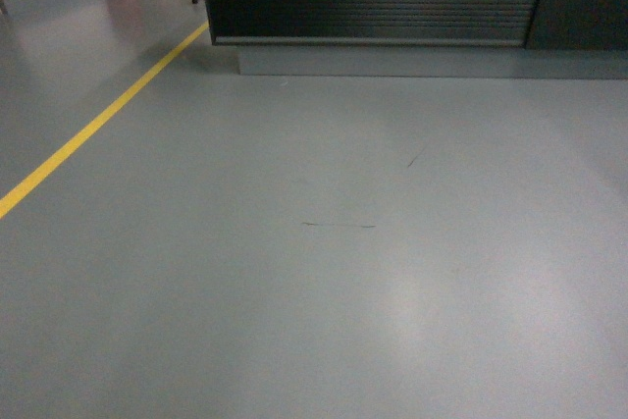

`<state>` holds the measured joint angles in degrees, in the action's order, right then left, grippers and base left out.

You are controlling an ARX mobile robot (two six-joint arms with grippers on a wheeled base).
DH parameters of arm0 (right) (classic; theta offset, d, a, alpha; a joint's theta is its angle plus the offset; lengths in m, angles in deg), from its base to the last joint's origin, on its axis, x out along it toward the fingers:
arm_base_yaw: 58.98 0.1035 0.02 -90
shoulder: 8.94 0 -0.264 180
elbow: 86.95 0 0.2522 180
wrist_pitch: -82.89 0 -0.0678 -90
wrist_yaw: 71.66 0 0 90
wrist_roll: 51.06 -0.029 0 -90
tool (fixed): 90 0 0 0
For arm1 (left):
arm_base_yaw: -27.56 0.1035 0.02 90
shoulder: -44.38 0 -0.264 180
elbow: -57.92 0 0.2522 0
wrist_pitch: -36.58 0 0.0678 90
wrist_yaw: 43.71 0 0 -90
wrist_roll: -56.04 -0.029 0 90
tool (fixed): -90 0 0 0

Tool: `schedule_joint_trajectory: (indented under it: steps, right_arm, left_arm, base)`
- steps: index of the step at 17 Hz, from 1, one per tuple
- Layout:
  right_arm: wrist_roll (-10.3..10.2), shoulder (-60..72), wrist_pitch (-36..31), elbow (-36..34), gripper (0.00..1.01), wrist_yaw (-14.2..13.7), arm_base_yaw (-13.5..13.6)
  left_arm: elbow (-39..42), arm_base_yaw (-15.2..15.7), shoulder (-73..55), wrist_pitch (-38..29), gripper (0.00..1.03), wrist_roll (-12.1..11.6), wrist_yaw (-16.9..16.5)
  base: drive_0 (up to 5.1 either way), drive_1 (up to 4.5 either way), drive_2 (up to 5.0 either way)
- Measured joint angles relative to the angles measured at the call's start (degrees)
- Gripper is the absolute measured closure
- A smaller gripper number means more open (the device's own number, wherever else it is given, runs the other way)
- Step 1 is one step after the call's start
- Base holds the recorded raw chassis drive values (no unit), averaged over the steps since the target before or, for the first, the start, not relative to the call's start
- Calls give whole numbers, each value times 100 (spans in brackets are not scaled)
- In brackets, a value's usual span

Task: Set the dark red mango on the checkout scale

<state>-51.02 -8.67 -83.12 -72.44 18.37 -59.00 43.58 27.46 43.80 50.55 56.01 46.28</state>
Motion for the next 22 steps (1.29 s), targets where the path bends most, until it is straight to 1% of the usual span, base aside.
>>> schedule_joint_trajectory:
  steps: [22]
  right_arm:
    - [0, 0, 0, 0, 3, -2, 0]
  left_arm:
    - [0, 0, 0, 0, 5, 0, 0]
  base:
    - [0, 0, 0]
